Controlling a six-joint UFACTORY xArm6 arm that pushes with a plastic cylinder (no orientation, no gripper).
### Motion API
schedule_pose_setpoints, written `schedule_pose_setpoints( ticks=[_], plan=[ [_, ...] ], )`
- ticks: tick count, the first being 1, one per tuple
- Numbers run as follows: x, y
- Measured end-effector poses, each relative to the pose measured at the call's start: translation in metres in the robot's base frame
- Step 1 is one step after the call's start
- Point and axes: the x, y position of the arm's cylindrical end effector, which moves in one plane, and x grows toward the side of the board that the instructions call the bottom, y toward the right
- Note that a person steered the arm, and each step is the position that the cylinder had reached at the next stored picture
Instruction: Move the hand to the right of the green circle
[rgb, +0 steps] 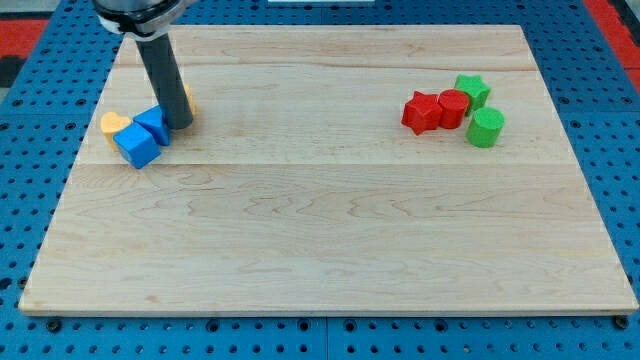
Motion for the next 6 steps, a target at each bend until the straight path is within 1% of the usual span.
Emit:
schedule_pose_setpoints(
  ticks=[2,3,4,5,6],
  plan=[
    [0.0,0.037],
    [0.0,0.077],
    [0.02,0.158],
    [0.064,0.277],
    [0.07,0.405]
  ],
)
